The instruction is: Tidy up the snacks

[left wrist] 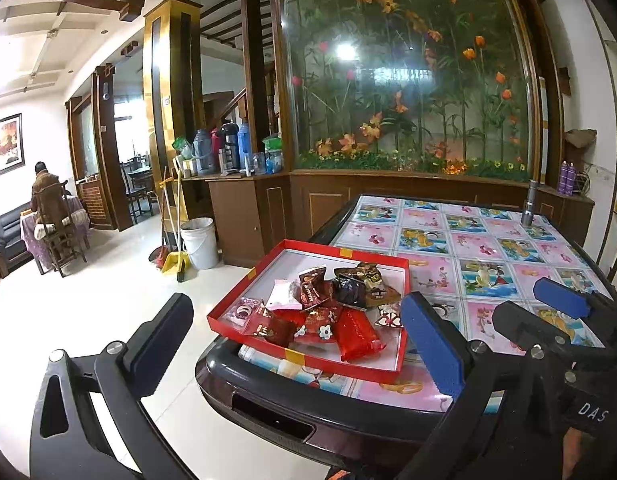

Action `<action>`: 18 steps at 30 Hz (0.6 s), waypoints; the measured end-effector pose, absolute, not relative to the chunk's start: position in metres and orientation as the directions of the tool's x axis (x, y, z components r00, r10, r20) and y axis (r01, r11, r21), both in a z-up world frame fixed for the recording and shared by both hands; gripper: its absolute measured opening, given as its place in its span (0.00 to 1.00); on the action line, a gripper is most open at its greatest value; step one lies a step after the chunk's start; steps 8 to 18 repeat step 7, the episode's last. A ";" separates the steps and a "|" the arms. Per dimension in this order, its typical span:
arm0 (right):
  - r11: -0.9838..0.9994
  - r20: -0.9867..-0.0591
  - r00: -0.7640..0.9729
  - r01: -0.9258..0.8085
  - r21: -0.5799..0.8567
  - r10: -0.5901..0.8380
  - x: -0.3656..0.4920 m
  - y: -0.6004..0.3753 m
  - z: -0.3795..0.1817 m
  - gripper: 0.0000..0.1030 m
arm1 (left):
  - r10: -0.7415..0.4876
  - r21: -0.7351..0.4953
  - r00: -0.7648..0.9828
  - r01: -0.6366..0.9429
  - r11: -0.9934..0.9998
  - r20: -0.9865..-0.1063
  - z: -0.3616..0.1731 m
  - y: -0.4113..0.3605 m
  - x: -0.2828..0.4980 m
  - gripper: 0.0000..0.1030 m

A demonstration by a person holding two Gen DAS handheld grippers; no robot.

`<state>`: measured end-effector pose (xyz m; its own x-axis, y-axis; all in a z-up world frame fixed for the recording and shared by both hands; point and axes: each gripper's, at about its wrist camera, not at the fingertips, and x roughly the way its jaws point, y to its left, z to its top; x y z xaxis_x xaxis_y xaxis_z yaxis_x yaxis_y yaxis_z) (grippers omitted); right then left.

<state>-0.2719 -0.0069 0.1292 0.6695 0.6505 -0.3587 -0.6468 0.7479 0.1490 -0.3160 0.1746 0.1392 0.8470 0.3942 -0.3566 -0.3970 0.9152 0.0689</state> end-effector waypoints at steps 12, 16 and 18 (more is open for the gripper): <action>0.748 -0.358 0.671 -0.647 0.147 0.650 -0.267 -0.007 0.126 0.75 | 0.374 0.085 0.862 -0.367 0.926 -0.343 0.137 0.166 -0.313 1.00; 0.748 -0.358 0.671 -0.647 0.147 0.650 -0.267 -0.007 0.126 0.75 | 0.374 0.085 0.862 -0.367 0.926 -0.343 0.137 0.166 -0.313 1.00; 0.748 -0.358 0.671 -0.647 0.147 0.650 -0.267 -0.007 0.126 0.75 | 0.374 0.085 0.862 -0.367 0.926 -0.343 0.137 0.166 -0.313 1.00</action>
